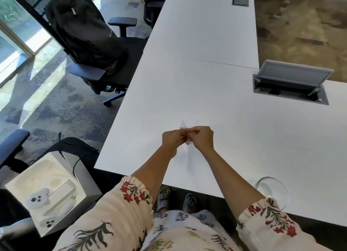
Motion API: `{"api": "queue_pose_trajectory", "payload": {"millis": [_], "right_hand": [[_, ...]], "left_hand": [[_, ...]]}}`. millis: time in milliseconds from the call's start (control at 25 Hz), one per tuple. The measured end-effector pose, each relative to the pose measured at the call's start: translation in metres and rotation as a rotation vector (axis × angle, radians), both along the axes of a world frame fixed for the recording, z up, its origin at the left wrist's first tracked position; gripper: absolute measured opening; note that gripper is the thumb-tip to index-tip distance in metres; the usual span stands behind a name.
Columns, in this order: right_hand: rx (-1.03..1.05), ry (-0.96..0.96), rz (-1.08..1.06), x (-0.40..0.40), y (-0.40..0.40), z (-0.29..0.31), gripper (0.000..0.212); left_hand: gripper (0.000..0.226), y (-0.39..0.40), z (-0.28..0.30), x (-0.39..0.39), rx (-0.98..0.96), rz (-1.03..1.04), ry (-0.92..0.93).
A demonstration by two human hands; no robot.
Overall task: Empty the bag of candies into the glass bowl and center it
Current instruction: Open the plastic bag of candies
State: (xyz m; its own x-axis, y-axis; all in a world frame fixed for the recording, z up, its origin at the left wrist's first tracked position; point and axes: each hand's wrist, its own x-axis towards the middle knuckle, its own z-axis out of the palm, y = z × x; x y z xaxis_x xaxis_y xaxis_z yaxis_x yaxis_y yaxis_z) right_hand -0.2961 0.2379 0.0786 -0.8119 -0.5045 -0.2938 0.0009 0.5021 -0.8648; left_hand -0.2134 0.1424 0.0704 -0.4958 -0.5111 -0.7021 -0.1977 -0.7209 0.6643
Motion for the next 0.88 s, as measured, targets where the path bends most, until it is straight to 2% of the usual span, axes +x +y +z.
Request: {"api": "queue_pose_trajectory", "payload": {"millis": [160, 320, 560, 720, 880], "right_hand": [[-0.011, -0.068, 0.024, -0.006, 0.004, 0.000, 0.011], [-0.052, -0.161, 0.002, -0.011, 0.007, -0.005, 0.013], [-0.003, -0.051, -0.034, -0.005, 0.004, 0.002, 0.010], [0.089, 0.020, -0.019, -0.001, 0.001, 0.001, 0.013], [0.119, 0.009, -0.044, 0.008, -0.007, 0.000, 0.012]], "left_hand": [[0.031, 0.003, 0.005, 0.003, 0.076, 0.051, 0.043], [0.026, 0.003, 0.007, 0.002, 0.059, 0.050, 0.036], [0.010, 0.008, 0.011, -0.006, -0.058, 0.019, -0.054], [0.009, 0.011, 0.007, -0.007, -0.159, -0.021, -0.117], [0.009, 0.019, 0.011, -0.015, -0.231, -0.018, -0.197]]}}
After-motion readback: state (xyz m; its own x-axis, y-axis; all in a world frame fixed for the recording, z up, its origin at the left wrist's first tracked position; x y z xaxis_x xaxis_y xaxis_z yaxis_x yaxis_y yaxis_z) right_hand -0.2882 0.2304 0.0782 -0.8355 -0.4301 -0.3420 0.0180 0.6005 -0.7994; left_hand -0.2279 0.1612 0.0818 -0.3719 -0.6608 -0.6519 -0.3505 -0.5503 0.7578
